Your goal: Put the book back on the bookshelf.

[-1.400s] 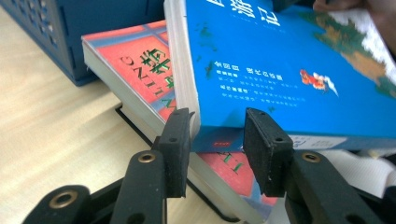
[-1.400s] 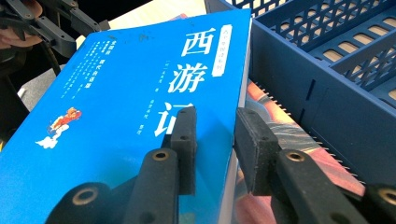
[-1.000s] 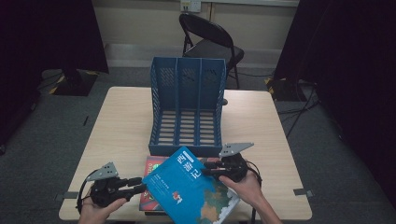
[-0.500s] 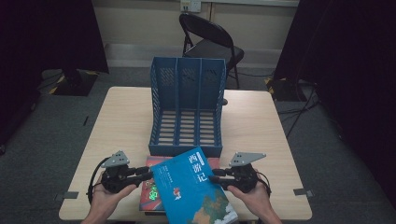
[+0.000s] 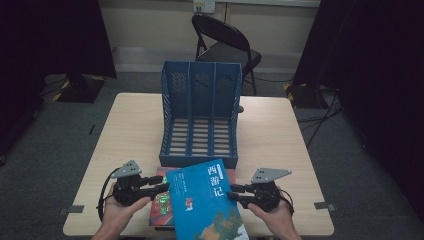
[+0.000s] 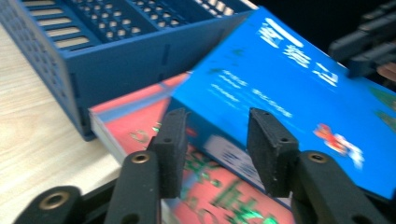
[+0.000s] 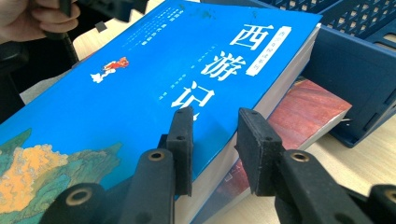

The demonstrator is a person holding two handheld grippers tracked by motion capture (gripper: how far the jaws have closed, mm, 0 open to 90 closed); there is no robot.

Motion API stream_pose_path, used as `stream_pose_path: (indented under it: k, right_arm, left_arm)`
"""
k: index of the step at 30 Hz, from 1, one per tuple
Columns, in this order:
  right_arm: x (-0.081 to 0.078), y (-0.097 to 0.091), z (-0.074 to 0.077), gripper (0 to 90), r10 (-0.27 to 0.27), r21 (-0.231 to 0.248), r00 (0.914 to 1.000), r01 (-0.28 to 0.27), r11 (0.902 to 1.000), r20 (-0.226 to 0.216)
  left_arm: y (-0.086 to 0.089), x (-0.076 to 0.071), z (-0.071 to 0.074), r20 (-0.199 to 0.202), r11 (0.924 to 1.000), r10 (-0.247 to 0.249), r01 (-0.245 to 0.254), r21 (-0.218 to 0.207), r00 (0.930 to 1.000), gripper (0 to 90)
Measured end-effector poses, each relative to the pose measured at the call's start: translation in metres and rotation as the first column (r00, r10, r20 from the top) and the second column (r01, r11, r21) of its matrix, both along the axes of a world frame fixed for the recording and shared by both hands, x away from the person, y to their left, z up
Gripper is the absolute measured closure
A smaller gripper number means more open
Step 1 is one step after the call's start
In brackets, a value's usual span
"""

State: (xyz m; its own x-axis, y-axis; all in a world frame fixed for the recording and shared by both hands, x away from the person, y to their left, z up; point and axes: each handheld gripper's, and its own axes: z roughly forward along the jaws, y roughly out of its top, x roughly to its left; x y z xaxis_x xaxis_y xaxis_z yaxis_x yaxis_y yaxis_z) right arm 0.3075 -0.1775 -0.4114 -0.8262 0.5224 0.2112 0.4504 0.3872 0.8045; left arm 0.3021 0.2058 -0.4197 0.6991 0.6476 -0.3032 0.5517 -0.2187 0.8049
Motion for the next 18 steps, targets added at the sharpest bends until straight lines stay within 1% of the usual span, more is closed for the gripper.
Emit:
stream_pose_path:
  k: [1,2,3,4,5,6,8,12,13,14,18]
  right_arm:
    - [0.0,0.0,0.0,67.4,-0.001,0.002,1.0,0.001,1.0,-0.001]
    - [0.0,0.0,0.0,67.5,-0.004,0.003,1.0,0.004,1.0,-0.003]
    - [-0.001,0.0,-0.001,67.4,-0.008,0.005,1.0,0.008,1.0,0.0]
    - [-0.001,0.0,-0.001,67.4,-0.01,0.007,0.9999,0.01,0.9999,-0.001]
    - [-0.001,0.0,-0.001,67.3,-0.013,0.009,0.9999,0.014,0.9999,-0.003]
    - [-0.001,0.0,-0.001,67.4,-0.015,0.011,0.9999,0.015,0.9998,-0.004]
    - [-0.001,0.0,-0.001,67.2,-0.013,0.008,0.9999,0.013,0.9999,-0.006]
    - [-0.001,0.002,0.001,67.1,-0.009,-0.009,0.9999,0.009,0.9999,-0.006]
    - [-0.002,0.002,0.0,67.0,-0.012,-0.007,0.9999,0.012,0.9999,-0.009]
    - [-0.002,0.002,0.0,67.0,-0.012,-0.007,0.9999,0.012,0.9999,-0.009]
    - [-0.008,0.006,0.001,67.2,-0.009,-0.013,1.0,0.009,0.9999,-0.002]
  left_arm:
    - [-0.002,-0.001,-0.002,-0.016,0.9999,-0.008,0.008,-0.011,0.9998,49.5]
    - [-0.006,-0.001,-0.005,-0.037,0.9998,-0.018,0.018,-0.01,0.9992,46.6]
    - [-0.009,-0.001,-0.007,-0.04,0.9997,-0.017,0.016,-0.021,0.999,40.9]
    - [-0.013,0.0,-0.009,-0.056,0.9993,-0.021,0.02,-0.03,0.9982,37.7]
    - [-0.016,0.0,-0.008,-0.054,0.9998,-0.014,0.013,-0.015,0.9984,32.5]
    - [-0.018,0.001,-0.007,-0.048,1.0,-0.003,0.003,0.003,0.9988,29.7]
    - [-0.019,0.003,-0.006,-0.049,0.9999,0.003,-0.003,0.016,0.9988,29.4]
    - [-0.019,0.007,-0.006,-0.053,0.9998,0.009,-0.008,0.018,0.9985,29.5]
    - [-0.02,0.012,-0.006,-0.055,0.9998,0.011,-0.01,0.014,0.9984,29.4]
    - [-0.02,0.012,-0.006,-0.055,0.9998,0.011,-0.01,0.014,0.9984,29.4]
    - [-0.024,0.026,-0.004,-0.061,0.9993,0.023,-0.021,0.03,0.9979,28.9]
